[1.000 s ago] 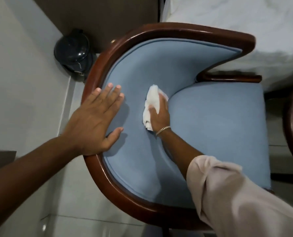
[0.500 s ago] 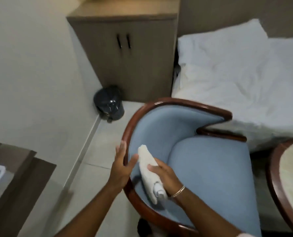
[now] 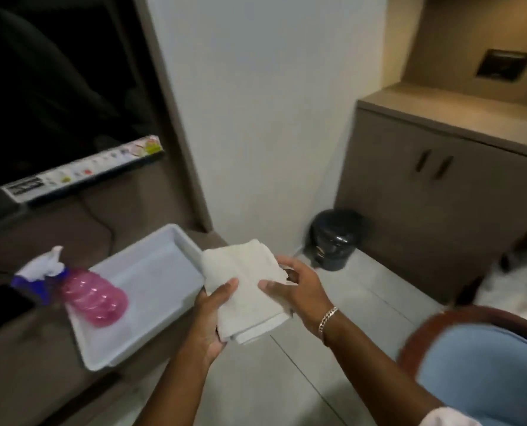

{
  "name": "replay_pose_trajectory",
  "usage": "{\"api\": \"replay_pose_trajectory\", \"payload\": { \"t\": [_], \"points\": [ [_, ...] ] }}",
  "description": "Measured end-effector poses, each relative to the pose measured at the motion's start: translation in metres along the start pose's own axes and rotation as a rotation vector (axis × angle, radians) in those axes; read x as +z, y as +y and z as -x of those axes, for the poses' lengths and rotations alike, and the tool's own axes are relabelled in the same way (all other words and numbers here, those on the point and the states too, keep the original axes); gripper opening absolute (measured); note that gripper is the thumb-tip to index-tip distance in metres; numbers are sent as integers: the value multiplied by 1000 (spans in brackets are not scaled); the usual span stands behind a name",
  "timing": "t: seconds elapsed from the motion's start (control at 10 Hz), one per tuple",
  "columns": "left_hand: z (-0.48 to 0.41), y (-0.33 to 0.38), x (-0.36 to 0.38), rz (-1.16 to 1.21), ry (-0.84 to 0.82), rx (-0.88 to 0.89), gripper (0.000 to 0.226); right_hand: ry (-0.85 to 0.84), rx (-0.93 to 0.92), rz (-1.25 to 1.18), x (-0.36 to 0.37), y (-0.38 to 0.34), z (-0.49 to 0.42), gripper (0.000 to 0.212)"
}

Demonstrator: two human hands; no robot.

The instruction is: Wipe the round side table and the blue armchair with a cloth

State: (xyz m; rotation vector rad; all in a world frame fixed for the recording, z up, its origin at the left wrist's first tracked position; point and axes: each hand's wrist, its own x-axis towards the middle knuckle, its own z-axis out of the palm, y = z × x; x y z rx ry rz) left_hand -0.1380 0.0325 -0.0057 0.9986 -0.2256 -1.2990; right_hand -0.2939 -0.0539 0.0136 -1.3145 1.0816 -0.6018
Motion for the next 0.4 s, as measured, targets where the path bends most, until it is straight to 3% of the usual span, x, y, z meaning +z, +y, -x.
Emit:
{"api": "replay_pose_trajectory", "payload": {
  "t": [0.1, 0.2, 0.3, 0.4],
  "points": [
    [-37, 45, -48, -213, 386, 226, 63, 45, -185, 204, 84, -8, -66, 47],
    [-68, 72, -84, -465, 687, 318, 63, -9, -240, 362, 153, -7, -112, 56],
    [-100, 87, -111, -692, 718, 327, 64, 31, -236, 426, 183, -6, -151, 39],
    [-115, 79, -123, -877, 749, 156, 68, 15, -277, 654, 188, -1, -160, 31]
  ]
}}
